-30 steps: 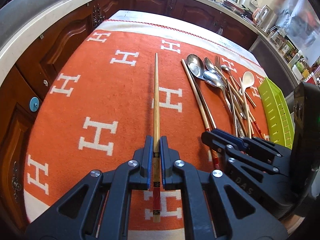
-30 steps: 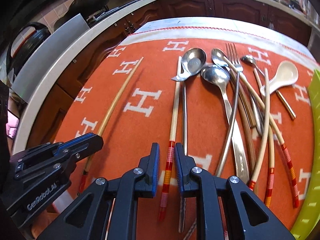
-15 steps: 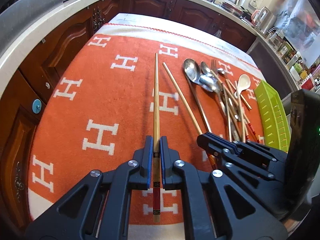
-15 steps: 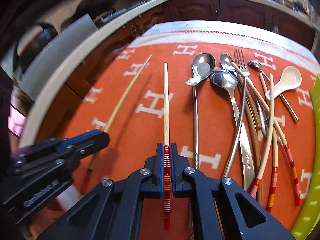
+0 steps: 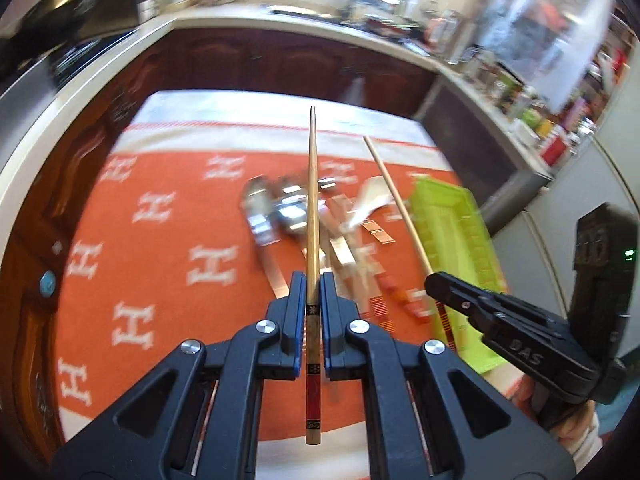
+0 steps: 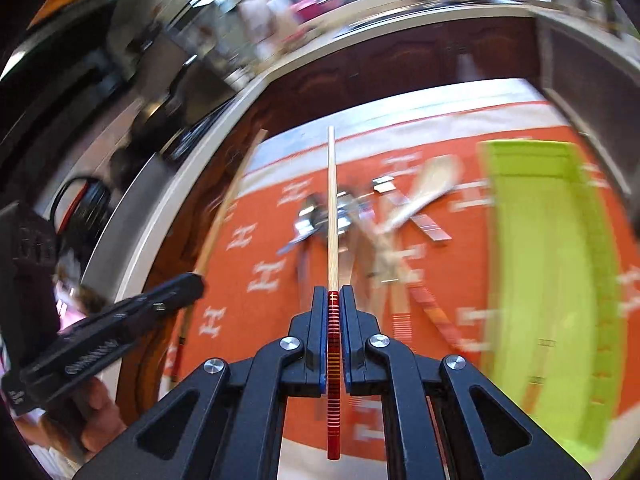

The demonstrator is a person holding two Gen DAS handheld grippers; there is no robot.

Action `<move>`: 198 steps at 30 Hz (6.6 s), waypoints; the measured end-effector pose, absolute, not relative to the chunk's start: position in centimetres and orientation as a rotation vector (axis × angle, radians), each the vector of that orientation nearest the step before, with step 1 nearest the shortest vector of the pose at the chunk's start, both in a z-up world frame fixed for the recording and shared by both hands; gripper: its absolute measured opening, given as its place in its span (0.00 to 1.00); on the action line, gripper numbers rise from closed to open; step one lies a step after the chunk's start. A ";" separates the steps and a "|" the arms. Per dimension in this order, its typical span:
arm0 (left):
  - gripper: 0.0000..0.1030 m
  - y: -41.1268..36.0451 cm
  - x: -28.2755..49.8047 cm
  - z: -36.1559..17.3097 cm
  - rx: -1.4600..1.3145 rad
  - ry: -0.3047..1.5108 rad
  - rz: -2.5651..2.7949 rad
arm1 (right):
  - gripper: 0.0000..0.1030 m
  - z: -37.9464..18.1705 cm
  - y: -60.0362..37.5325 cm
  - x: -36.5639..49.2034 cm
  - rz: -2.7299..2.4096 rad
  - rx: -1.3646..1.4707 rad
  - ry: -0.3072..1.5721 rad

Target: Organize utensils

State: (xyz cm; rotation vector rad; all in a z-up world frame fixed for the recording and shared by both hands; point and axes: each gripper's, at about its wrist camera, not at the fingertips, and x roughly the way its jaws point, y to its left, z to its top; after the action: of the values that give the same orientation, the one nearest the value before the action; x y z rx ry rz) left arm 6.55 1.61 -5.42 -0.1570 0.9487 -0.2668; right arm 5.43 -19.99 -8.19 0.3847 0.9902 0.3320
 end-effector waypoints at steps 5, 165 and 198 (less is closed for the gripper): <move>0.04 -6.2 7.7 -3.3 -0.071 0.905 -0.386 | 0.05 -7.8 -27.7 4.6 0.165 0.427 0.957; 0.08 -19.5 10.9 -10.4 -0.074 1.207 -0.552 | 0.20 -9.9 -38.0 5.9 -0.025 0.490 1.045; 0.45 -4.3 11.0 -13.6 -0.079 1.091 -0.401 | 0.20 -11.1 -21.5 12.1 0.314 0.276 1.093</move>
State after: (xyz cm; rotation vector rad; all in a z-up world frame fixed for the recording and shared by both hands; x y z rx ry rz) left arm 10.99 -4.28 -13.63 -0.0787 1.0906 -0.4008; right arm 12.08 -21.47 -11.05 0.2757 1.0929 0.3138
